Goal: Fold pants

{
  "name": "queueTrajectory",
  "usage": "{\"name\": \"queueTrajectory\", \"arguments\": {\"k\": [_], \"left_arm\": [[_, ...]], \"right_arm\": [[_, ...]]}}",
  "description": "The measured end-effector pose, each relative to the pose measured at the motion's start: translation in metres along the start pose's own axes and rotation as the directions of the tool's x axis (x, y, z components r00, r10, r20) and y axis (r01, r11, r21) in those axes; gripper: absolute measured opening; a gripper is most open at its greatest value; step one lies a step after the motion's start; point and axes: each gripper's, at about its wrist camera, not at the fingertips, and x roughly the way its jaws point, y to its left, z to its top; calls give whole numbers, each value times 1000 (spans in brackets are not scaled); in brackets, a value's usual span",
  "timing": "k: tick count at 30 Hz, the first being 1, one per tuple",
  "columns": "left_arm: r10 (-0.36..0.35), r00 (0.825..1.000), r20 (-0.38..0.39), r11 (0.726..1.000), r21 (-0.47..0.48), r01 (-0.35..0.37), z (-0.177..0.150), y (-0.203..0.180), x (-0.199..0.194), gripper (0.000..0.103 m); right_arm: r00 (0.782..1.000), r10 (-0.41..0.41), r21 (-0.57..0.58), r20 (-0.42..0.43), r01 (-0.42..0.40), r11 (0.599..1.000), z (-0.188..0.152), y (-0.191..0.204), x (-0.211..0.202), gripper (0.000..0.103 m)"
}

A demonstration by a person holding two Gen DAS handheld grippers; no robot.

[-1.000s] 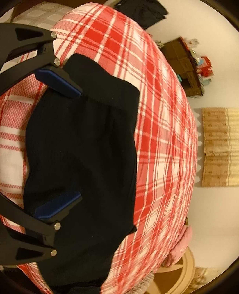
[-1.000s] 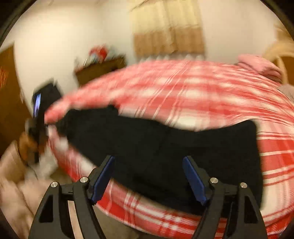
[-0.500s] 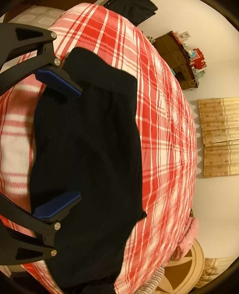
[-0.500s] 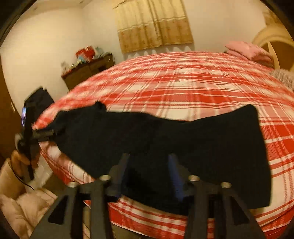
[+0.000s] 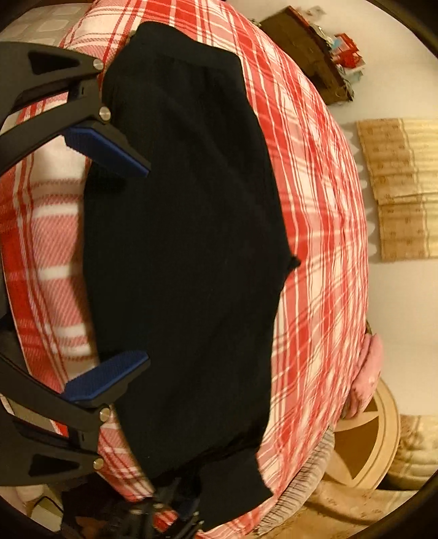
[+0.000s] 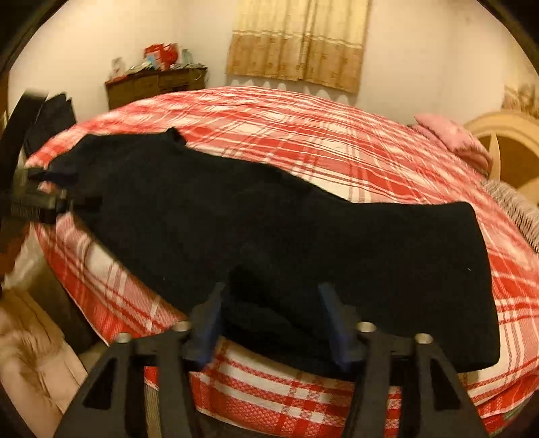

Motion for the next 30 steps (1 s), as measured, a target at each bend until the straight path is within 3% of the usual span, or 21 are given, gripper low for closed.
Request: {"name": "queueTrajectory", "arguments": {"k": [3, 6, 10, 13, 16, 21, 23, 25, 27, 30], "left_arm": [[0, 1000, 0, 1000, 10, 0, 0, -3, 0, 103], [15, 1000, -6, 1000, 14, -15, -1, -3, 0, 103], [34, 999, -21, 999, 10, -34, -2, -2, 4, 103], [37, 999, -24, 999, 10, -37, -3, -2, 4, 103], [40, 999, -19, 999, 15, -40, -3, -3, 3, 103], [56, 998, -8, 998, 31, -56, -3, -6, 0, 103], [59, 998, -5, 998, 32, -59, -3, -5, -1, 103], [61, 998, -3, 998, 31, -60, -3, -4, -1, 103], [59, 998, -5, 998, 29, -59, -3, -3, 0, 103], [61, 998, -3, 997, 36, -61, -3, -4, 0, 103]], "right_arm": [[1000, -26, 6, -14, 26, 1000, -1, -4, 3, 29], [999, -46, -25, -15, 45, 999, -1, 2, 2, 28], [999, 46, 90, -10, -45, 995, 10, -15, -2, 21], [989, 135, 214, 55, -144, 966, 22, -30, -10, 20], [983, 157, 164, 100, -172, 971, 36, -17, -16, 20], [976, 208, 88, 58, -213, 973, 25, 22, 10, 20], [973, 230, 56, 15, -231, 971, 15, 31, 26, 30], [960, 277, 36, 44, -278, 960, 13, 35, 22, 59], [936, 350, 60, 32, -352, 934, 19, 35, 17, 80], [911, 409, 112, 58, -413, 904, 25, 28, 2, 80]]}}
